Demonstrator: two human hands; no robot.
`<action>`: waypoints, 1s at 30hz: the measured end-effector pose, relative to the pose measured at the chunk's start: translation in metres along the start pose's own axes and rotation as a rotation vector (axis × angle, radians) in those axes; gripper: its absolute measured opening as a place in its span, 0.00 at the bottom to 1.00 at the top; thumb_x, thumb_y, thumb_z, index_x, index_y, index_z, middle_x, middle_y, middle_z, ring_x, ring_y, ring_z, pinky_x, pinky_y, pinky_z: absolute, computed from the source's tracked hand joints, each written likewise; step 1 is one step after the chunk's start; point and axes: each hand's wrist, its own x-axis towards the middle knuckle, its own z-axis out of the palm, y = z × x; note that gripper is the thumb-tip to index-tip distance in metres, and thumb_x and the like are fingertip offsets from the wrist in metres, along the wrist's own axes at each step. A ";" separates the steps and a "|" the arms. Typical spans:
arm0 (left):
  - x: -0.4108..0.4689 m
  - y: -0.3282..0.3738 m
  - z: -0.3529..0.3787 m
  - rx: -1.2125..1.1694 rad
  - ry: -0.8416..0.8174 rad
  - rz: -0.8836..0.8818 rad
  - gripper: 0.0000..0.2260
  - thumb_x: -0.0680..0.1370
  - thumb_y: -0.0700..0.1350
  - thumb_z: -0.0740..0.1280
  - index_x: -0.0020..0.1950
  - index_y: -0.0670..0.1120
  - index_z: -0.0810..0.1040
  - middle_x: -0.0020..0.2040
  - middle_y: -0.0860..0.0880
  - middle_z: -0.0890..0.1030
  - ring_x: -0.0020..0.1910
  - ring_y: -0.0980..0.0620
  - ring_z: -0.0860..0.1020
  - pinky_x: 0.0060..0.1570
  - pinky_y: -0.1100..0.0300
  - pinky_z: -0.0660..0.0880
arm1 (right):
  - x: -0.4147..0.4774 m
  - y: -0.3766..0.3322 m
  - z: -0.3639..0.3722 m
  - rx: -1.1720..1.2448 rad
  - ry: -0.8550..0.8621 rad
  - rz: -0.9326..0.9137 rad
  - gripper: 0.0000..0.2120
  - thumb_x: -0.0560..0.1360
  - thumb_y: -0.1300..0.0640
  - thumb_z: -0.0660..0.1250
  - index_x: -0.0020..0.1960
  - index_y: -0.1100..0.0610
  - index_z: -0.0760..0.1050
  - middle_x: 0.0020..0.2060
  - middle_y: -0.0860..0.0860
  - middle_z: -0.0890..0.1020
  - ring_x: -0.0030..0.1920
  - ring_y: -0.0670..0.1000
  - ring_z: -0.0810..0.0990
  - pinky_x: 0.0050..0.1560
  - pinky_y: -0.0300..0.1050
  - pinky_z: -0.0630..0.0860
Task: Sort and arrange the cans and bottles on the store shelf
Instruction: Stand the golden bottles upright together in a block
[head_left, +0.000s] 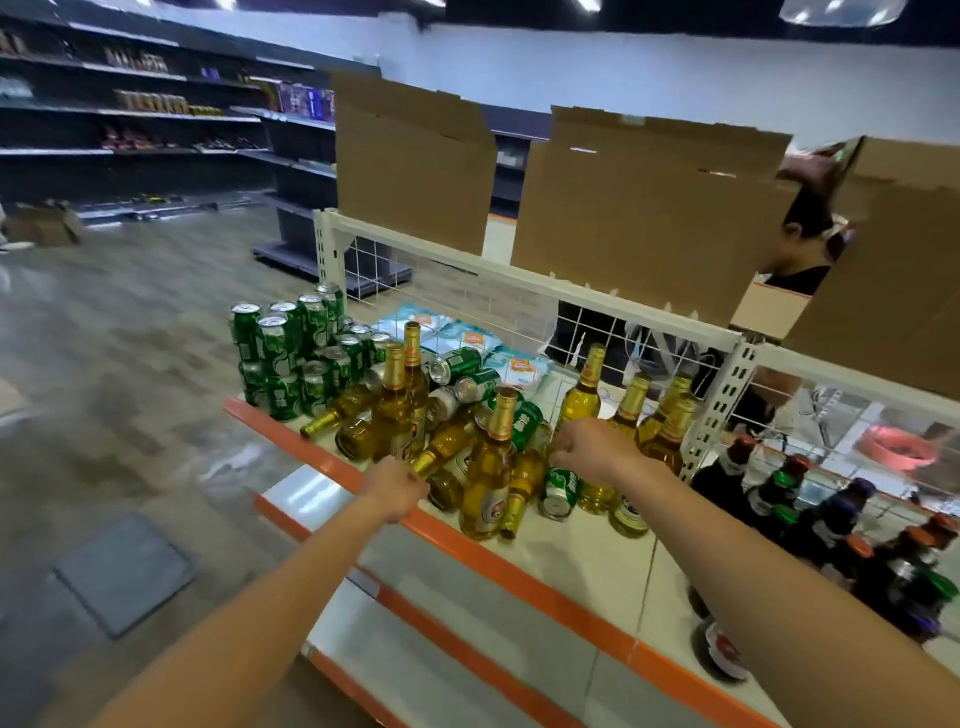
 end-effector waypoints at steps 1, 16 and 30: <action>0.006 -0.001 -0.007 -0.017 0.013 0.011 0.14 0.78 0.41 0.66 0.32 0.42 0.77 0.29 0.46 0.74 0.32 0.48 0.74 0.32 0.60 0.69 | 0.004 -0.002 0.001 0.002 -0.006 0.012 0.14 0.78 0.50 0.65 0.54 0.59 0.80 0.50 0.56 0.82 0.50 0.56 0.81 0.50 0.53 0.79; 0.060 0.013 0.063 -0.074 -0.093 0.083 0.32 0.70 0.51 0.77 0.70 0.45 0.71 0.63 0.52 0.76 0.65 0.47 0.74 0.60 0.59 0.71 | 0.061 -0.055 0.028 0.577 0.147 -0.049 0.28 0.76 0.47 0.71 0.71 0.57 0.69 0.65 0.53 0.77 0.64 0.55 0.76 0.61 0.47 0.73; 0.017 0.005 0.116 -0.166 0.260 0.382 0.29 0.73 0.66 0.68 0.71 0.59 0.66 0.62 0.56 0.75 0.62 0.54 0.74 0.57 0.49 0.77 | 0.009 -0.021 0.027 0.590 0.267 -0.164 0.12 0.75 0.49 0.73 0.49 0.57 0.76 0.42 0.52 0.81 0.42 0.52 0.80 0.45 0.57 0.78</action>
